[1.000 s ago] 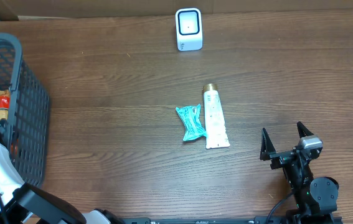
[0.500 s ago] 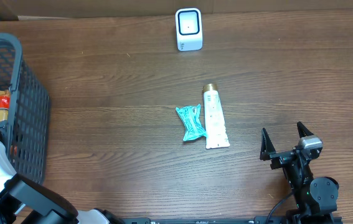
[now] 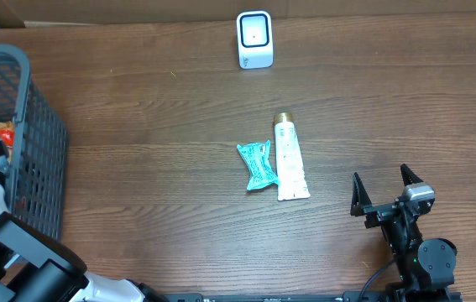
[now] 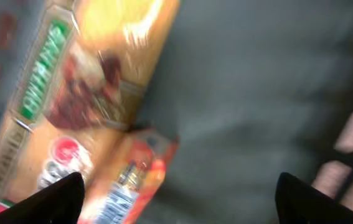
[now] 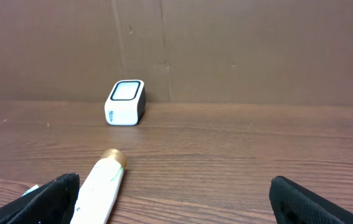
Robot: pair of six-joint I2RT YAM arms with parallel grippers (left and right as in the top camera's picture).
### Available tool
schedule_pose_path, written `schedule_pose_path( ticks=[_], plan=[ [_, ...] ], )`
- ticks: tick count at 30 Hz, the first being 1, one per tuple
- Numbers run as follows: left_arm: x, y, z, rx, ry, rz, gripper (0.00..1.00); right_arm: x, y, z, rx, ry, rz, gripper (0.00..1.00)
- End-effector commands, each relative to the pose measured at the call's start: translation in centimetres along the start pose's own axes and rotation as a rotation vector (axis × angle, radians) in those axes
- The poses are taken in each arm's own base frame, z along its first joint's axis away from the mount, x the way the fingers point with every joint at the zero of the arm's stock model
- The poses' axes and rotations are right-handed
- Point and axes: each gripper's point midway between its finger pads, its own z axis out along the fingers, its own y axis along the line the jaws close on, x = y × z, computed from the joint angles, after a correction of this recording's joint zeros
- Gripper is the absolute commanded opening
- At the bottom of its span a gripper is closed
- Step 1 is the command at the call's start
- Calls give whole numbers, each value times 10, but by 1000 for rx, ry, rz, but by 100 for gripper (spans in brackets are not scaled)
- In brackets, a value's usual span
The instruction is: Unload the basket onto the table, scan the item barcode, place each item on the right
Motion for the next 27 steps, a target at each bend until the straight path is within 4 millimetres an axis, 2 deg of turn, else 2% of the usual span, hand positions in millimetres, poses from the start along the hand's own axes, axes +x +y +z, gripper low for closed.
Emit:
schedule_pose_path(
  ticks=[1,4,7,11,18,21,23,27],
  plan=[
    [-54,-2,-41,60,-155,-20,89,2,0,0,2,-5,3,100],
    [-54,4,-46,35,-144,11,91,2,0,0,2,-5,3,100],
    [-40,6,-42,14,-91,77,92,2,0,0,2,-5,3,100],
    [-23,14,-34,-36,-21,80,90,2,0,0,2,-5,3,100],
    [7,16,-7,-35,64,64,89,2,0,0,2,-5,3,100],
    [17,17,6,-28,110,55,83,2,0,0,2,-5,3,100],
    [22,18,15,-24,136,54,80,2,0,0,2,-5,3,100],
    [22,18,20,-25,137,55,80,2,0,0,2,-5,3,100]
  ],
)
